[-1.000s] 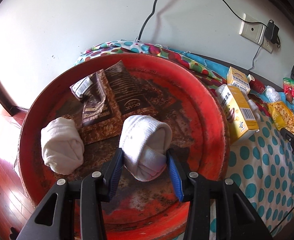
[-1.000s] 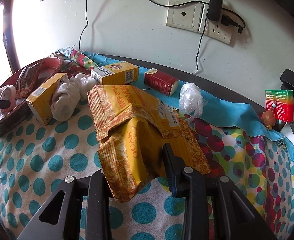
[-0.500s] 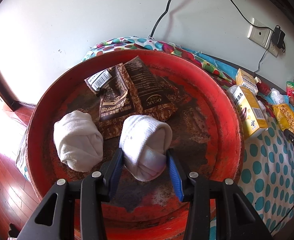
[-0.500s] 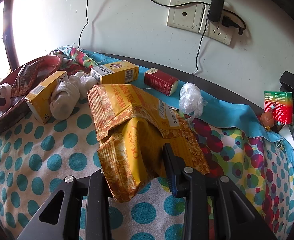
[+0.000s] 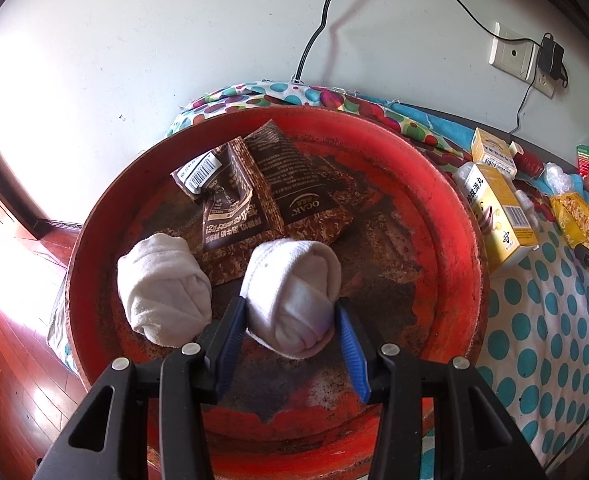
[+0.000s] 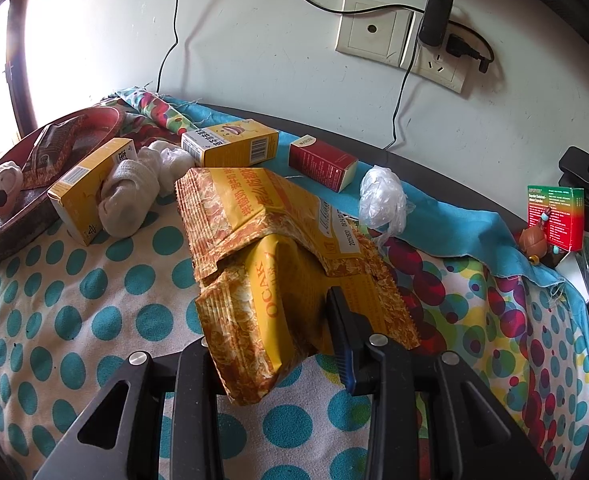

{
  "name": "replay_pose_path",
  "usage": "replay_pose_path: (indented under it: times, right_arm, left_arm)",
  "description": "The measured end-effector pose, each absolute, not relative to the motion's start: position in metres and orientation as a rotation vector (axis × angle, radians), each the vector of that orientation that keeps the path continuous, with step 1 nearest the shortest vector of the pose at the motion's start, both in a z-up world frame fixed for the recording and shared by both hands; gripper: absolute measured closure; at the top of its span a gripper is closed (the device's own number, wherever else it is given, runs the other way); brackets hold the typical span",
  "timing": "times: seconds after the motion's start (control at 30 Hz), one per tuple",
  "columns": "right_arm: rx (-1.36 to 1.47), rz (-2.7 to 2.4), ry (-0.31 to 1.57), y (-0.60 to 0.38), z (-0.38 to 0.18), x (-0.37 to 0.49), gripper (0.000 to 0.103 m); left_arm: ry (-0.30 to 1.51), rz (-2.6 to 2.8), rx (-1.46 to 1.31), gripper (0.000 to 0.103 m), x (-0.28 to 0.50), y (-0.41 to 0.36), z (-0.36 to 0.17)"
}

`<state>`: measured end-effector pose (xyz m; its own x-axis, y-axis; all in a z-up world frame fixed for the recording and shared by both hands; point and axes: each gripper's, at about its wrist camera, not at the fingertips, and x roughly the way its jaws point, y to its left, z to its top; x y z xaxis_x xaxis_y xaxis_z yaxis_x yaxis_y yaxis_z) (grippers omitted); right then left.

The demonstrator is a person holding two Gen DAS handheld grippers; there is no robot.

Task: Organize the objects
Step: 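Carry the white sock into the red tray and open the left gripper, then carry the yellow snack bag with the right gripper over the red tray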

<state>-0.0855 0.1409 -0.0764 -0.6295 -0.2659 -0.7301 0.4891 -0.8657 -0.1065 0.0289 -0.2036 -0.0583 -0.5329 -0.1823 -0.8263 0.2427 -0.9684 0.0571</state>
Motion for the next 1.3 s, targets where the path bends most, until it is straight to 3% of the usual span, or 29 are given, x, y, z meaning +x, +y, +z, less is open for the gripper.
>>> replay_pose_path:
  times: [0.5,1.07,1.3]
  right_arm:
    - [1.026,-2.491,0.423,0.140,-0.075,-0.083,0.074]
    - [0.951,-2.570,0.468,0.135,-0.067,-0.072,0.080]
    - [0.909,-2.556,0.434,0.112,-0.047,-0.067,0.081]
  left_arm:
    - [0.157,-2.684,1.289,0.056,0.035,-0.192,-0.029]
    - [-0.237,-2.832,1.377,0.056,0.022,-0.098,-0.040]
    - [-0.089,-2.793,1.360,0.056,0.023,-0.131,-0.038]
